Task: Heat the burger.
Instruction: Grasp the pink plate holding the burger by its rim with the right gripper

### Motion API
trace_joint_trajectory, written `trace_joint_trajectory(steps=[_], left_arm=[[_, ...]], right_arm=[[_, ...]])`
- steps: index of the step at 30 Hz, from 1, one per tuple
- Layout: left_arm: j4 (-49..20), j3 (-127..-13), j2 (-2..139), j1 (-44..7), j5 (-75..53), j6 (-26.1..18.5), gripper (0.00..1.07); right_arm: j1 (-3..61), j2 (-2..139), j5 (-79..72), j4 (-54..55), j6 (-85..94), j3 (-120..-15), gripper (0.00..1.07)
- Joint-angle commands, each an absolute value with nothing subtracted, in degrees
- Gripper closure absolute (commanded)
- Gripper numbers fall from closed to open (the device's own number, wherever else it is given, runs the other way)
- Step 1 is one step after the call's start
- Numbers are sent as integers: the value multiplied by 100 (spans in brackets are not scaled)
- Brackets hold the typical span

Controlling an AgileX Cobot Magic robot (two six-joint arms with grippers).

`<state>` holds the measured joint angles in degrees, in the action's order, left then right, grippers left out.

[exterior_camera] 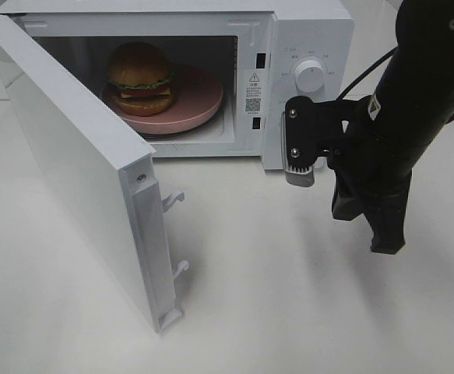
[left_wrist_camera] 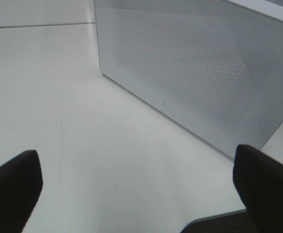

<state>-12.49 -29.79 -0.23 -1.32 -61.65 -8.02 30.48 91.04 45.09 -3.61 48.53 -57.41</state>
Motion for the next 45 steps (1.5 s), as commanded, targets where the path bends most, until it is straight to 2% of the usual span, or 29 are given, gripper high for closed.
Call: trace_joint_trajectory(steps=[1, 8, 11, 12, 14, 15, 16, 17, 18, 19, 20, 21, 22, 23, 24, 25, 28, 35, 45], left_arm=[[-1283, -2962, -115, -132, -6165, -779, 7], [-1283, -2962, -115, -132, -6165, -779, 7], [-1283, -2962, -115, -132, -6165, -779, 7], [-1283, -2962, -115, -132, -6165, -779, 7], [-1283, -2962, -115, -132, -6165, -779, 7], [-1283, -2962, -115, -132, -6165, -779, 7], [-1283, -2962, -115, -132, -6165, -779, 7], [-1283, -2962, -115, -132, -6165, -779, 7], [-1283, -2962, -115, -132, -6165, -779, 7], [-1283, -2962, -115, -132, -6165, -779, 7], [-1283, -2962, -115, -132, -6165, -779, 7], [-1283, -2962, -115, -132, -6165, -779, 7], [-1283, -2962, -115, -132, -6165, -779, 7], [-1283, -2962, -115, -132, -6165, -779, 7], [-1283, -2962, -115, -132, -6165, -779, 7], [-1283, -2962, -115, -132, -6165, -779, 7], [-1283, -2962, -115, -132, -6165, -779, 7], [-1283, -2962, -115, -132, -6165, -779, 7], [-1283, -2962, -115, -132, -6165, -779, 7]], right_arm=[[3048, 9047, 4589, -350, 6108, -5758, 107], [3048, 9047, 4337, -332, 7208, -5758, 104], [3060, 9047, 4154, -338, 7466, -5758, 98], [3117, 9047, 4039, -447, 7592, -5758, 90], [3146, 9047, 3965, -527, 7626, -5758, 87], [3243, 9047, 3816, -676, 7620, -5758, 77], [3243, 9047, 3816, -676, 7620, -5758, 77], [3249, 9047, 3644, -768, 7620, -5758, 67], [3249, 9047, 3558, -762, 7603, -5758, 61], [3249, 9047, 3558, -762, 7603, -5758, 61], [3249, 9047, 3346, -762, 7523, -5758, 49], [3249, 9047, 3272, -739, 7477, -5758, 44], [3249, 9047, 3272, -739, 7477, -5758, 44], [3249, 9047, 3077, -710, 7322, -5758, 34], [3249, 9047, 3077, -710, 7322, -5758, 34], [3249, 9047, 2922, -705, 7145, -5758, 23], [3249, 9064, 2693, -716, 6961, -5758, 16], [3352, 9196, 2527, -751, 6927, -5850, 16], [3713, 9872, 2515, -779, 6629, -6795, 19]])
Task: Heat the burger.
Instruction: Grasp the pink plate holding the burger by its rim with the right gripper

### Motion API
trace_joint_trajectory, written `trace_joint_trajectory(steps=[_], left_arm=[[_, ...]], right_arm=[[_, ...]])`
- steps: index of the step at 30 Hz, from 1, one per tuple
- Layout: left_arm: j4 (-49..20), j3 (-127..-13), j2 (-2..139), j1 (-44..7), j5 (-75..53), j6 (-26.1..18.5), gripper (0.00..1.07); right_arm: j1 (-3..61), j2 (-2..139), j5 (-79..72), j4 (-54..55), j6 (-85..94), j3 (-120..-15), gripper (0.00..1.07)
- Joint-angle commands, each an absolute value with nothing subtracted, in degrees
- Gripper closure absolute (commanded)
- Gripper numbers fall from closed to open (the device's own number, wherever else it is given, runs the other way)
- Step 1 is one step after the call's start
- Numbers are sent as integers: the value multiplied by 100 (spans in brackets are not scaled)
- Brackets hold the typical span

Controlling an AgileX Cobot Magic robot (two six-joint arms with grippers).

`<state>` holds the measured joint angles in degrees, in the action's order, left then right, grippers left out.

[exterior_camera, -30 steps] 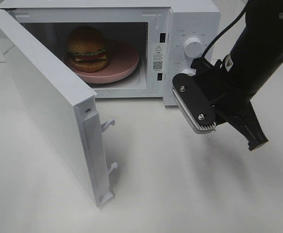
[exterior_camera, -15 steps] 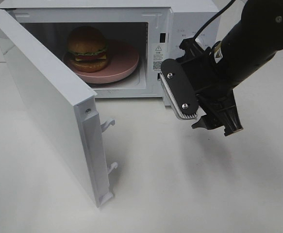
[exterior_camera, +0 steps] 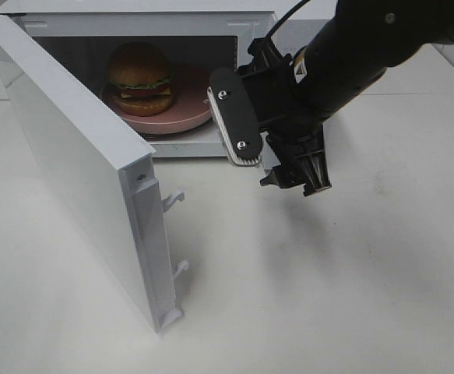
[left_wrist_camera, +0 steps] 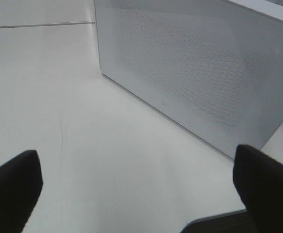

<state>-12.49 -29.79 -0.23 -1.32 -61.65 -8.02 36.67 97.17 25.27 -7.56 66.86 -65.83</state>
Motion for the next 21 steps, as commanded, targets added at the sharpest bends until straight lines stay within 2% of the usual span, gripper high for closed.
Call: trace_joint_trajectory(steps=[1, 21], left_arm=[[-1283, -2962, -115, -132, -6165, -779, 7], [-1283, -2962, -115, -132, -6165, -779, 7]], right_arm=[[3713, 9947, 2515, -779, 6629, -6875, 19], [3718, 11041, 2538, -785, 6308, -8044, 21]])
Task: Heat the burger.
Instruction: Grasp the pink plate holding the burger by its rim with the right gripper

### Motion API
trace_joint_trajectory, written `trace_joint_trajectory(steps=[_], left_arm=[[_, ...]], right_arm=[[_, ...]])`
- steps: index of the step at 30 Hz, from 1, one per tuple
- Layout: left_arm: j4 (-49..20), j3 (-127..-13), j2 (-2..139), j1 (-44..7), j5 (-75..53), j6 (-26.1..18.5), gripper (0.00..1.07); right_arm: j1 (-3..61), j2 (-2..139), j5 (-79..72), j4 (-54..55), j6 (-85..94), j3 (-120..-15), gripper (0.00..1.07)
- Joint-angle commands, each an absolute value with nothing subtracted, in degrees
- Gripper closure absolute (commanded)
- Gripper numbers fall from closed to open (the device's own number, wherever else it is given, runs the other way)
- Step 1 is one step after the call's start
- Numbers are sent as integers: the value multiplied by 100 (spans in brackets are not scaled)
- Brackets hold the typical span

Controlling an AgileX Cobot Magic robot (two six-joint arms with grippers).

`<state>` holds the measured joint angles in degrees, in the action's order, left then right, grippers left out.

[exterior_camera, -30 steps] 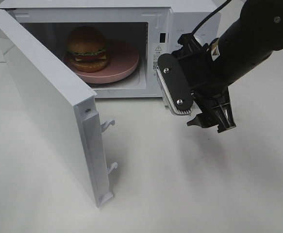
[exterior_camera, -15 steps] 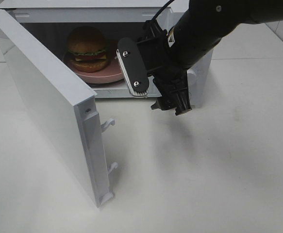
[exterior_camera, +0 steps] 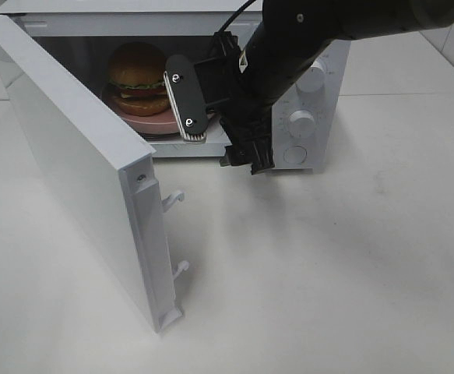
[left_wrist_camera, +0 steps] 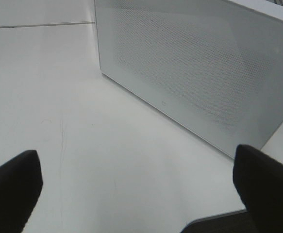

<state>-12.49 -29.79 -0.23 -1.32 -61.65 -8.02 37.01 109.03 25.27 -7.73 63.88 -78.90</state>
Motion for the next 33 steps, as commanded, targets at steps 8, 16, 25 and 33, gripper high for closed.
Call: trace_joint_trajectory(steps=[8, 16, 25, 33], left_arm=[[-1283, -2962, -115, -132, -6165, -779, 7], [-1272, -2962, -115, -132, -6165, -779, 7], [-1255, -2962, -115, -132, -6165, -779, 7], [-1255, -2962, -115, -132, -6165, -779, 7]], right_arm=[[3764, 11534, 2532, -945, 5987, -8554, 22], [3782, 11992, 2607, -1060, 5861, -9167, 23], [3782, 12525, 2676, -1037, 5861, -9729, 25], [3782, 12983, 2842, -1020, 5718, -10256, 26]])
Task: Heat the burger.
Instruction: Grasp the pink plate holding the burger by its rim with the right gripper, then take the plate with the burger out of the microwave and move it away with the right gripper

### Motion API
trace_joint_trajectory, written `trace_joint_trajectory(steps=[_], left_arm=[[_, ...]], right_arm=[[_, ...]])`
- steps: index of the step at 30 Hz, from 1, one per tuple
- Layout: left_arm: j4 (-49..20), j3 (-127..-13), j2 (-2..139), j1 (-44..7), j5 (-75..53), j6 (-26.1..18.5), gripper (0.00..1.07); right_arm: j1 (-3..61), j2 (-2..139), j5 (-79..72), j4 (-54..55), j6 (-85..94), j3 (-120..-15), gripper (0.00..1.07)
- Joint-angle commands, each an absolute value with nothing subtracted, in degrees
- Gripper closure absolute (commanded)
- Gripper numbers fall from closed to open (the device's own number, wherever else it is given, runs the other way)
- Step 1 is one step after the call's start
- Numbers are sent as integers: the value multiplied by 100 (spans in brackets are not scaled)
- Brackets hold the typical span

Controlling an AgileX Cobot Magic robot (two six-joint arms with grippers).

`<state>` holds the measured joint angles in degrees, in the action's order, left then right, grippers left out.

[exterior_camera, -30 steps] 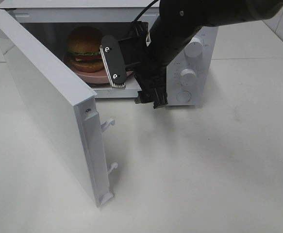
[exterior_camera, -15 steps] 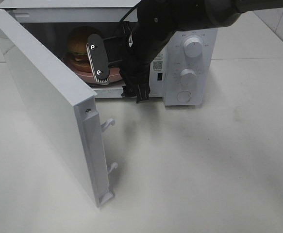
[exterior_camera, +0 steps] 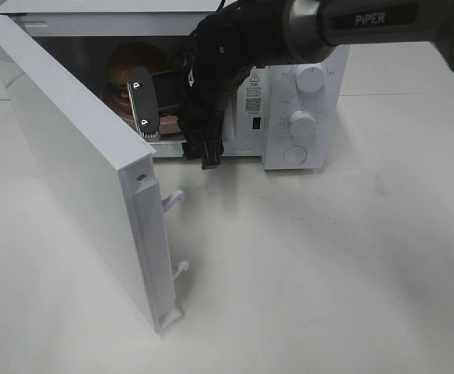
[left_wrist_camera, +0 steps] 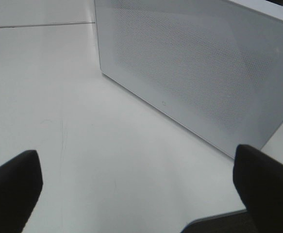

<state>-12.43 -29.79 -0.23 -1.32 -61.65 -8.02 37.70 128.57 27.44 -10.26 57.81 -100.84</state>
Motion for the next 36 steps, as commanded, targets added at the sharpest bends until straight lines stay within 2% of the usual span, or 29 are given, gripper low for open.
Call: trace_joint_trajectory(steps=[1, 9, 14, 16, 17, 18, 19, 20, 21, 22, 23, 24, 25, 36], left_arm=[[-1255, -2962, -115, -132, -6165, -779, 7], [-1215, -2962, -115, -132, -6165, -779, 7], [-1209, -2962, -115, -132, -6165, -779, 7], [-1192, -2962, -115, -132, -6165, -779, 7], [-1192, -2962, -115, -132, -6165, -779, 7], [-1192, -2962, -115, -132, -6165, -779, 7], [-1192, -2962, -115, -132, -6165, -779, 7], [-1192, -2962, -115, -132, -6165, -779, 7], [-1192, -2962, -115, -132, -6165, -779, 7], [-1192, -2962, -115, -132, -6165, -779, 7], [-1192, -2962, -115, -132, -6165, -779, 7], [-1192, -2962, -115, -132, -6165, -779, 7], [-1192, -2962, -115, -132, -6165, -779, 7], [-1192, -2962, -115, -132, -6165, -779, 7]], right_arm=[[3782, 12983, 2842, -1020, 5718, -10256, 26], [3764, 13356, 2859, -1020, 5626, -10766, 27], [3730, 13482, 2830, -1020, 5626, -10898, 34], [3713, 13522, 2825, -1020, 5615, -10898, 45], [3713, 13522, 2825, -1020, 5615, -10898, 45], [3701, 13528, 2825, -1014, 5581, -10892, 58], [3701, 13528, 2825, -1014, 5581, -10892, 58], [3701, 13528, 2819, -1014, 5563, -10892, 73], [3701, 13528, 2819, -1014, 5563, -10892, 79], [3701, 13528, 2819, -1014, 5563, -10892, 79], [3701, 13528, 2819, -1014, 5563, -10892, 93], [3701, 13528, 2819, -1014, 5563, -10892, 93], [3701, 13528, 2830, -1014, 5541, -10892, 106], [3707, 13528, 2859, -865, 5609, -10892, 107]])
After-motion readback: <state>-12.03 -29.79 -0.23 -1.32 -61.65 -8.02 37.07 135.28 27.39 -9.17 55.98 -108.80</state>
